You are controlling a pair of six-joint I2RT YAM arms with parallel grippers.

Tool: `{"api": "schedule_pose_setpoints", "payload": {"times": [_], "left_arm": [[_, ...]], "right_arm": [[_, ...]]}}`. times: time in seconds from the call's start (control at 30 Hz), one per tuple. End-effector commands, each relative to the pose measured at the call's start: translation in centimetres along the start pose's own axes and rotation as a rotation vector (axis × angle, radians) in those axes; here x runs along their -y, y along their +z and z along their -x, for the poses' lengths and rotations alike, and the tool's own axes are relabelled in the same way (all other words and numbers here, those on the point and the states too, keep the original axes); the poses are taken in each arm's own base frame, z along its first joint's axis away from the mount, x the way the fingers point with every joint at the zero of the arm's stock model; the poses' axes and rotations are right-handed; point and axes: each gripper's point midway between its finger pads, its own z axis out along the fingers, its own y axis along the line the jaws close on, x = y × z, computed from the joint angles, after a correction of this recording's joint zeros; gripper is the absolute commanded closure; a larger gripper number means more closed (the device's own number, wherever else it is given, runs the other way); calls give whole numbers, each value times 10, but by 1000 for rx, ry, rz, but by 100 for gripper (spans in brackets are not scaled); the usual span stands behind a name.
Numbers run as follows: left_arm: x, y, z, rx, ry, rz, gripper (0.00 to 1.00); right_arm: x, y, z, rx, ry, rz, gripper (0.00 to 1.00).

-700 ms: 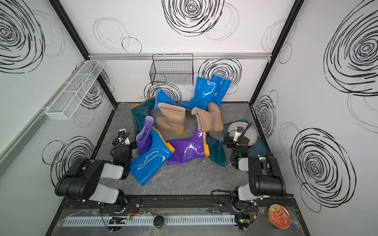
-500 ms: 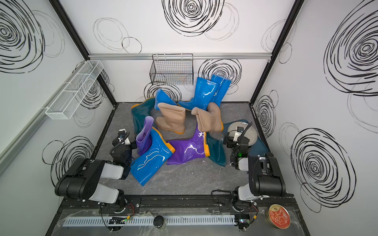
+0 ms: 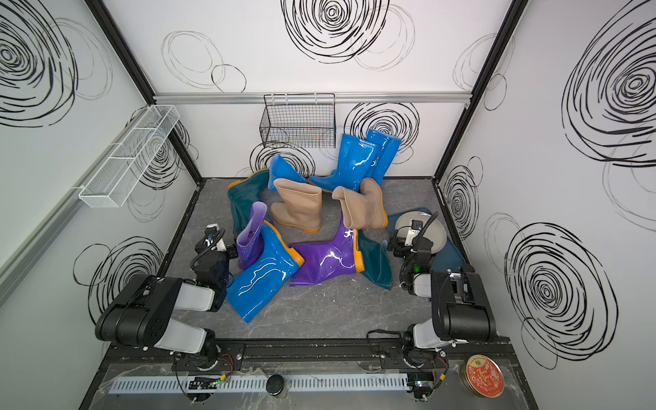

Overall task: Match and arrange rain boots in pairs
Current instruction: Pick up the rain boot at the center of the board.

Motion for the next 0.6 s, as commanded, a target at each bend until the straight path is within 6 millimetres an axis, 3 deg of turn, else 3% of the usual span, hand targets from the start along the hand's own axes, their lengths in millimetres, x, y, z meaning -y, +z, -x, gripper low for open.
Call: {"api": "schedule_pose_setpoints", "payload": {"times": [0.0, 0.23, 0.47, 0.57], "left_arm": [[8, 3, 13, 42, -13, -42, 1], [1, -9, 23, 89, -41, -26, 1], [-19, -33, 73, 78, -126, 27, 1], [-30, -49, 95, -29, -193, 68, 1]], "right_arm": [[-2, 1, 12, 33, 4, 3, 0], [0, -8, 22, 63, 9, -9, 0], [0, -44, 72, 100, 32, -29, 0], [-21, -63, 100, 108, 6, 73, 0]]}}
